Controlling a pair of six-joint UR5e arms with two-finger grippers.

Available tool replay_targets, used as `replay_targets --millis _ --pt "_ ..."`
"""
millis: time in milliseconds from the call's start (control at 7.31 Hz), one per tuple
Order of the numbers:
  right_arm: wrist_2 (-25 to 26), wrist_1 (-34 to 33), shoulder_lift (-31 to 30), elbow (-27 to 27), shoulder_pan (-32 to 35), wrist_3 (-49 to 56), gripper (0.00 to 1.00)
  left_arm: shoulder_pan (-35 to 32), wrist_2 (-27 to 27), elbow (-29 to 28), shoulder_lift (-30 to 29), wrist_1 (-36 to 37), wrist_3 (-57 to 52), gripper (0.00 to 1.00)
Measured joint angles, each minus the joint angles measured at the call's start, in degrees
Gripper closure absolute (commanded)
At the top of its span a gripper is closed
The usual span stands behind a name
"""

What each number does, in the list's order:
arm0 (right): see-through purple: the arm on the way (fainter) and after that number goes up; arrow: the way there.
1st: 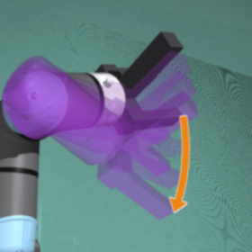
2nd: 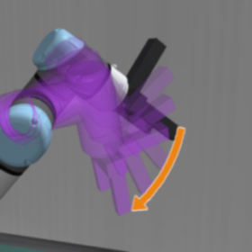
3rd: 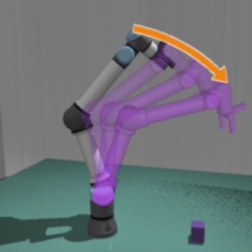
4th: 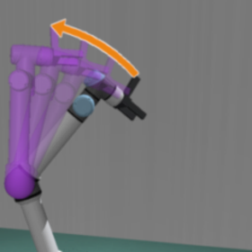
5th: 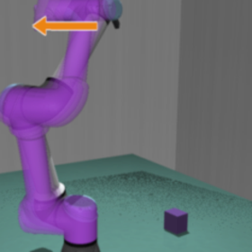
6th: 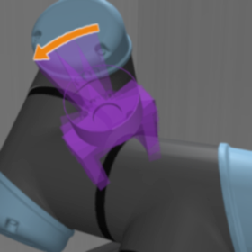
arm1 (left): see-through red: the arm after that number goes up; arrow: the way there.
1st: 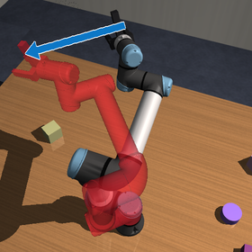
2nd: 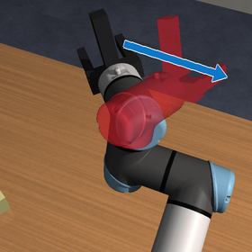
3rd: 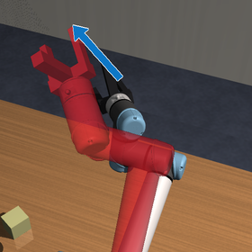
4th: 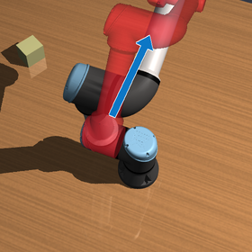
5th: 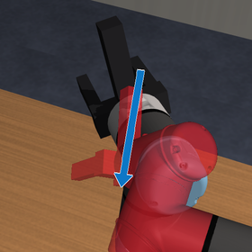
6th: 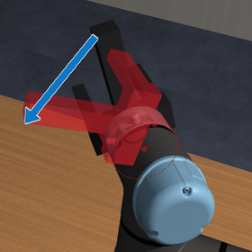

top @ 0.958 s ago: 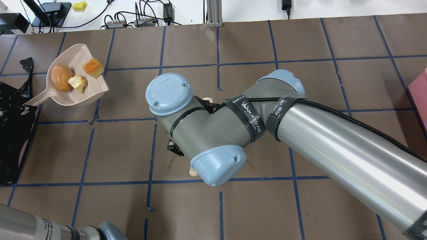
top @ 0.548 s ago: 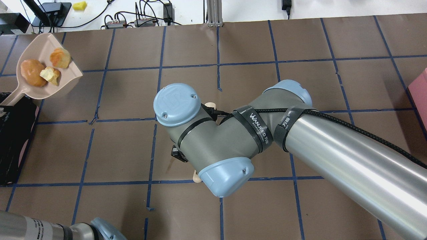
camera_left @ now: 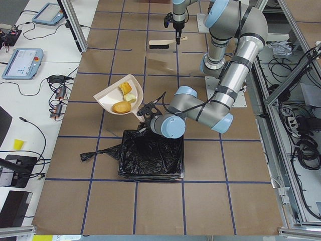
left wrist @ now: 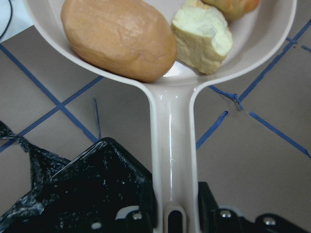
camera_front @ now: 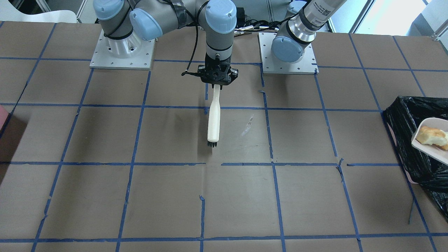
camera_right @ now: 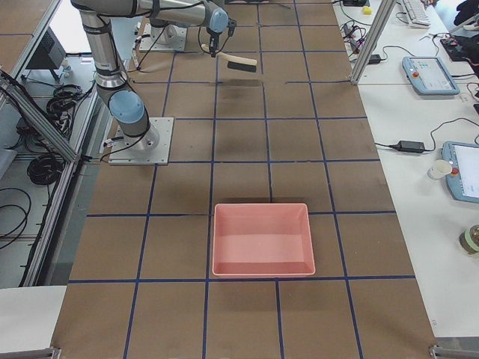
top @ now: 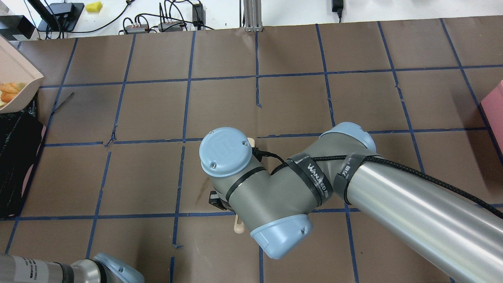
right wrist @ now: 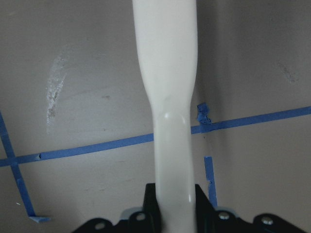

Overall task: Sweep and dump trash in nearest bin
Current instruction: 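Lift the loaded dustpan with the left gripper and tip it over the black bin, then hold the dustpan tipped over the bin with the left gripper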

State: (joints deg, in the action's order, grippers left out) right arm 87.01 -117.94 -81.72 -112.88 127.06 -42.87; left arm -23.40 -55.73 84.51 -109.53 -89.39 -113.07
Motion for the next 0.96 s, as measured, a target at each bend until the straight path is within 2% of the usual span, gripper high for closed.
replay_targets --millis 411,958 --pt "0.38 -3.16 -0.98 -4.57 -0.09 2.12 0.79 6.84 -9.0 -2.24 0.96 2.43 -0.06 0.92" --pt "2.33 -4.6 -2.03 -7.86 -0.72 4.0 0.78 9.25 -20.94 -4.54 2.11 11.07 1.9 0.92"
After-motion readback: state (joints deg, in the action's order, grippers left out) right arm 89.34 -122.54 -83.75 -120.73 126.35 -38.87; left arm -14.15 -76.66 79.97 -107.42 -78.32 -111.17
